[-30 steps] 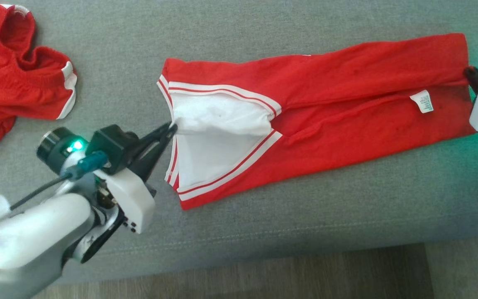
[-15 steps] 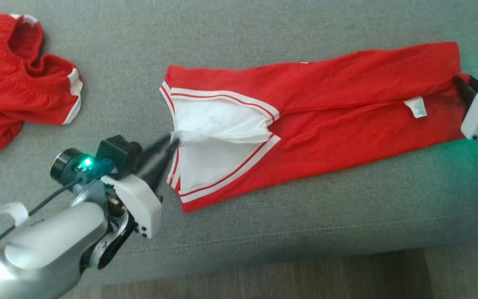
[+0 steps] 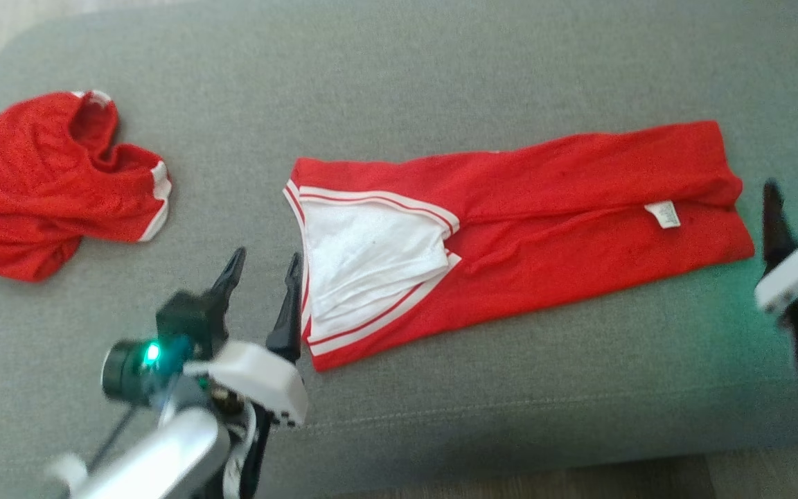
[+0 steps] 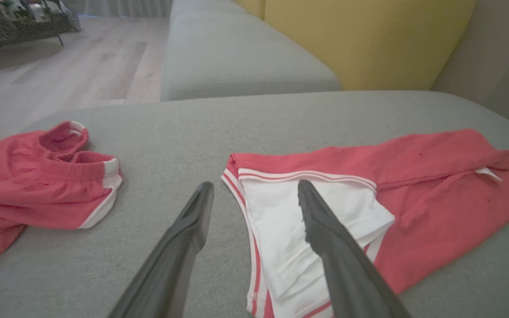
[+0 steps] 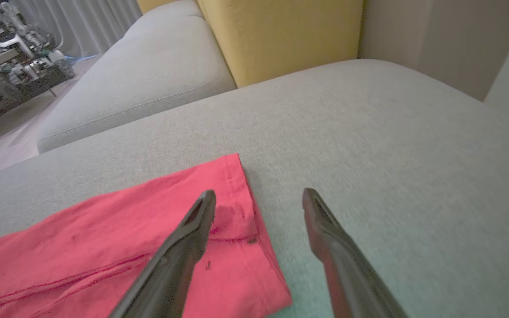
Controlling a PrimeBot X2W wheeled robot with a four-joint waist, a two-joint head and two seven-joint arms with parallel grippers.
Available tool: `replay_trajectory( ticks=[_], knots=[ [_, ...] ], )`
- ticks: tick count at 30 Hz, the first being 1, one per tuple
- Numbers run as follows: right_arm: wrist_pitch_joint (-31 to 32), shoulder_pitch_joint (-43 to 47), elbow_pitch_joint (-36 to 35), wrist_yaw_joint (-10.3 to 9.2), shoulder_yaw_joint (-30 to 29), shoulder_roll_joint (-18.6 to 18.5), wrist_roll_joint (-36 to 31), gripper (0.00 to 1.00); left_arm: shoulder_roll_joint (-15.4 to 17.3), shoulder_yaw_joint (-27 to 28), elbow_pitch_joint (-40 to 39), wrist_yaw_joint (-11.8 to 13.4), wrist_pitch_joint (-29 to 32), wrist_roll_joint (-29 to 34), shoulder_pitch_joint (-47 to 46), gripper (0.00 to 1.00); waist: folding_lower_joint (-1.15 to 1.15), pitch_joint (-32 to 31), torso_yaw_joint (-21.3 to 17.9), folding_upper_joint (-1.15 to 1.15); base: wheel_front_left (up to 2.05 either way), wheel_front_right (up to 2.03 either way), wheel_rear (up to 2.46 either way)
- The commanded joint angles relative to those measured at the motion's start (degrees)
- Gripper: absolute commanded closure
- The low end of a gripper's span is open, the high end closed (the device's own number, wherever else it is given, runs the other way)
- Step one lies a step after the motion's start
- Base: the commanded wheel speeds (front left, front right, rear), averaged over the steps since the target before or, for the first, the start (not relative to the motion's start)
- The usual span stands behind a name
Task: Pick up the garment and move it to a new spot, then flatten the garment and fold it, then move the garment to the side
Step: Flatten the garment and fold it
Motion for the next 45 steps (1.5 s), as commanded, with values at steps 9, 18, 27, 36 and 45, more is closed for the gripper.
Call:
replay_trajectory(
  ticks=[9, 18, 27, 36, 45],
  knots=[
    [-6.9, 11.1, -12.6, -0.02, -7.8, 9.8, -7.4, 0.00, -8.7, 20.6, -9.5, 3.1, -0.7, 21.3, 17.8, 0.00, 0.00, -3.5, 2.4, 0.00, 0.00, 0.00, 0.00],
    [-6.6, 15.8, -17.4, -0.02, -12.2, 13.5, -11.7, 0.00, -14.4, 26.6, -9.4, -2.6, -0.7, 32.0, 24.8, 0.00, 0.00, -5.9, 2.9, 0.00, 0.00, 0.00, 0.00],
    [4.8, 2.3, -5.1, -0.02, -24.7, 10.3, -24.3, 0.00, -18.3, 26.7, -7.6, -8.4, -0.7, 38.6, 25.0, 0.00, 0.00, -4.7, 6.3, 0.00, 0.00, 0.00, 0.00],
    [8.6, -6.6, 4.0, -0.02, -31.6, 7.3, -35.2, 0.00, -20.5, 26.8, -6.2, -12.6, -0.7, 40.7, 22.9, 0.00, 0.00, -0.3, 8.4, 0.00, 0.00, 0.00, 0.00],
    [6.3, -10.8, 9.2, -0.02, -36.0, 6.9, -42.6, 0.00, -22.2, 28.1, -4.0, -16.3, -0.7, 41.1, 20.9, 0.00, 0.00, 2.9, 8.1, 0.00, 0.00, 0.00, 0.00]
  ],
)
